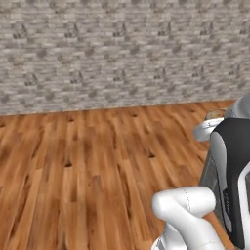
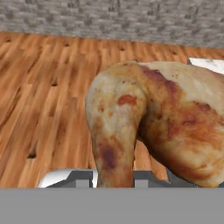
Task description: Gather the lime and eggplant from the fridge and place them on a tray on the dining counter. Then gather the chicken drumsticks from the fridge and place them on the other tray.
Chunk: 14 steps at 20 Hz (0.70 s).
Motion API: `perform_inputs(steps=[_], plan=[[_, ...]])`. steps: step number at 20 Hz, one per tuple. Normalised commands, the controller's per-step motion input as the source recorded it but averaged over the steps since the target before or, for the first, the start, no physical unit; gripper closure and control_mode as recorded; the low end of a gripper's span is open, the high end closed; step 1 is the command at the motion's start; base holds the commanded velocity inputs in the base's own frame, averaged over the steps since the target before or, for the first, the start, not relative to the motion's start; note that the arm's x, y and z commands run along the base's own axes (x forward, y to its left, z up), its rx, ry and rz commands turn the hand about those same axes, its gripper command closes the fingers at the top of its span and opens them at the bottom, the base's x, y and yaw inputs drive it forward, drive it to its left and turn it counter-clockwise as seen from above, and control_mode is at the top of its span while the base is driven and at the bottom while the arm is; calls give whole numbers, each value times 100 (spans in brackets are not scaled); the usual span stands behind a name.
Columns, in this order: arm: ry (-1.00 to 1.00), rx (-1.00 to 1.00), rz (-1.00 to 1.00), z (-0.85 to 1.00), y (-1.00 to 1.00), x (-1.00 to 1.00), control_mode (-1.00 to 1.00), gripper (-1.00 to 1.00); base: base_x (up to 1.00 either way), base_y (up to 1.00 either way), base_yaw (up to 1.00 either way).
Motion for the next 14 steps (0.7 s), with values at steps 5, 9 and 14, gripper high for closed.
perform_inputs(steps=[5, 9, 14], plan=[[0, 0, 0, 0, 0, 0, 100, 100, 100, 42, -3], [0, 0, 0, 0, 0, 0, 100, 100, 100, 54, -31], [0, 0, 0, 0, 0, 0, 100, 100, 91, 63, -51]])
